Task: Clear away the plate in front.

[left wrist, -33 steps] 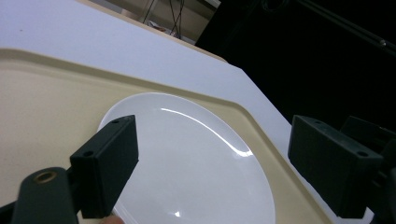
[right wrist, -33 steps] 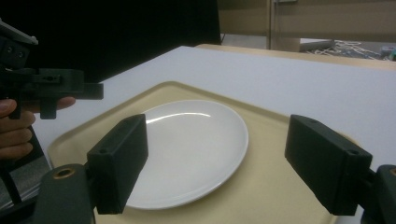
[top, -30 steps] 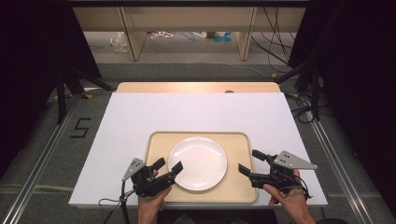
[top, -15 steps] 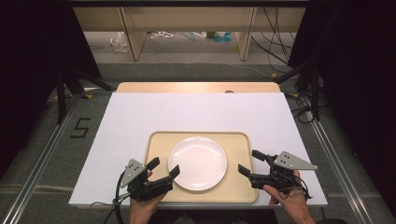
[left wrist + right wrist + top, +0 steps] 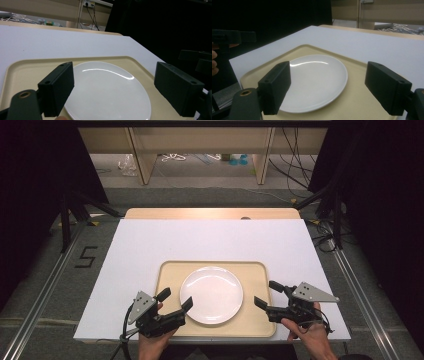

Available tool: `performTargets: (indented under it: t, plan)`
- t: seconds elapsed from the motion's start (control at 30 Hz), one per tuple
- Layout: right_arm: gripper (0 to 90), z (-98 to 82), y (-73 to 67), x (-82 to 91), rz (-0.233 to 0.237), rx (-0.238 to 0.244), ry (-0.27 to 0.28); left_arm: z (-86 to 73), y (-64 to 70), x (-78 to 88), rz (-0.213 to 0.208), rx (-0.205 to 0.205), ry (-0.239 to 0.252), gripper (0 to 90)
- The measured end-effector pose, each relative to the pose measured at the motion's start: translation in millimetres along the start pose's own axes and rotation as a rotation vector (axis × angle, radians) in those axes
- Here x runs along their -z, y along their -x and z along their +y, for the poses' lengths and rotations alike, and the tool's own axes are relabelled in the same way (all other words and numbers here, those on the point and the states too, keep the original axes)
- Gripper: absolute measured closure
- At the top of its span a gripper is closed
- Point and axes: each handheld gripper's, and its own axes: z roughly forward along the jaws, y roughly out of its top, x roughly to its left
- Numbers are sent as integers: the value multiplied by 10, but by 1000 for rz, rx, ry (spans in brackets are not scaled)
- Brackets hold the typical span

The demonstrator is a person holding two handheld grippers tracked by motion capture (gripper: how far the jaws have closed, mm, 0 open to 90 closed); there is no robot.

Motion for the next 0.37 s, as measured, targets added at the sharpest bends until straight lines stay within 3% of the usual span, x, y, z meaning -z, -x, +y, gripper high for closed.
performTargets:
  t: [0.37]
  plan:
    - [215,3,6,6,-7,0,-1,21,-2,7,3,6,6,160]
